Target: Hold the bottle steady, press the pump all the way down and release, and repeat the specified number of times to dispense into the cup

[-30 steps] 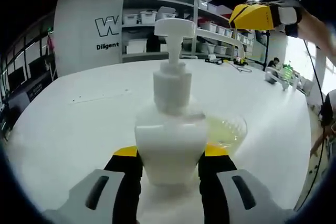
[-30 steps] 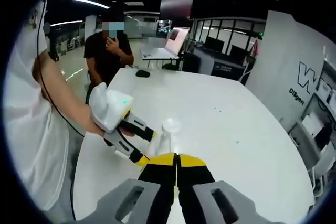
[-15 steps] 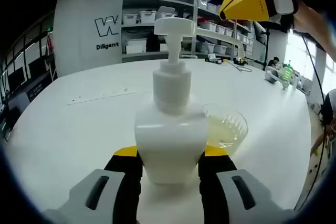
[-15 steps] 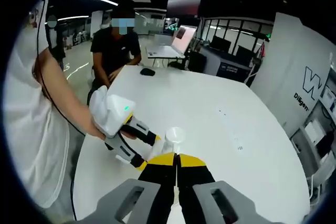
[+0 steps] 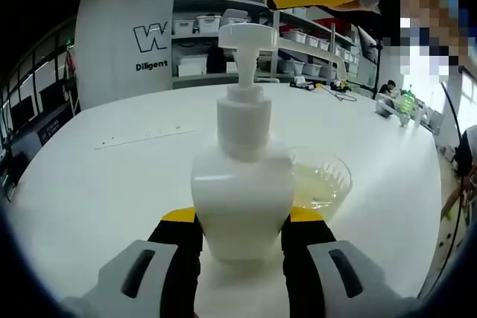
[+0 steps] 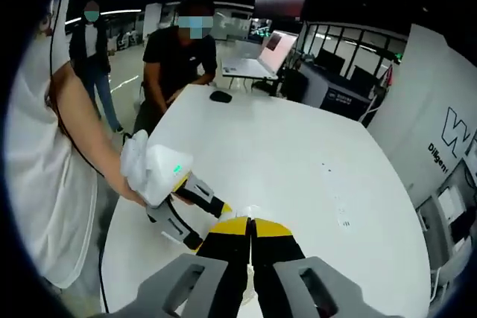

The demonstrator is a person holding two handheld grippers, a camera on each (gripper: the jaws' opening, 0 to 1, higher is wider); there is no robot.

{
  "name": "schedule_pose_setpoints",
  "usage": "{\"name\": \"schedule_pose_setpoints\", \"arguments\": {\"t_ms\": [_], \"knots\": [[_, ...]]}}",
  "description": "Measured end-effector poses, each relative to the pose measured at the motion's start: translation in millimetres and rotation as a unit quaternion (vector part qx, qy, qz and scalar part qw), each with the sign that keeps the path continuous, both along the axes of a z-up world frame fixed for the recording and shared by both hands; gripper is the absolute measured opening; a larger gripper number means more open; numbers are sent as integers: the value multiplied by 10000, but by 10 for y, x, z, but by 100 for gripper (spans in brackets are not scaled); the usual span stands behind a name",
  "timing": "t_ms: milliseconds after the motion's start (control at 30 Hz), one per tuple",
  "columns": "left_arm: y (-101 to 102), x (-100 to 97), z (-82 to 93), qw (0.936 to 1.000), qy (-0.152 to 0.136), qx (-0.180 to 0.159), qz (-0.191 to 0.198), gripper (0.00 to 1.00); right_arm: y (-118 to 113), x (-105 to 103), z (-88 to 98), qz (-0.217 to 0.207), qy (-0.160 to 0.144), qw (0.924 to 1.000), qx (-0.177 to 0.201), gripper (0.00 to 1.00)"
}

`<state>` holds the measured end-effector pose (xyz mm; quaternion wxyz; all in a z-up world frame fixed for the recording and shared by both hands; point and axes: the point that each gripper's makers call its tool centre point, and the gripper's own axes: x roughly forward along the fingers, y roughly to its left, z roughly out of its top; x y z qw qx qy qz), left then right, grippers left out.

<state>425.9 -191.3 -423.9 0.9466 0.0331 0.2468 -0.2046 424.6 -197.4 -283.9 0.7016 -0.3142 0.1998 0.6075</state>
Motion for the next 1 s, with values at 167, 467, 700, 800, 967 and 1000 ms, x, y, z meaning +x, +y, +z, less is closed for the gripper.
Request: {"name": "schedule_pose_setpoints", "arguments": {"t_ms": [167,467,700,800,967,1000], "knots": [[1,-7,-4,10000,12,15,-5,40,8,11,-58,-58,71,9999,-140,0],[9,-25,-5,10000,31,71,-25,40,38,-49,-149,24,539,9963,-662,0],[12,-25,-6,9999,40,103,-31,40,37,-33,-174,-17,735,9860,-1495,0],[13,-26,-7,9999,46,107,-36,40,49,-33,-185,69,807,9789,-1874,0],[18,-21,-10,9999,33,153,-53,40,50,-20,-209,-30,962,9695,-2252,0],[16,-22,-12,9998,40,161,-64,40,43,-44,-207,42,1013,9662,-2368,0]]}}
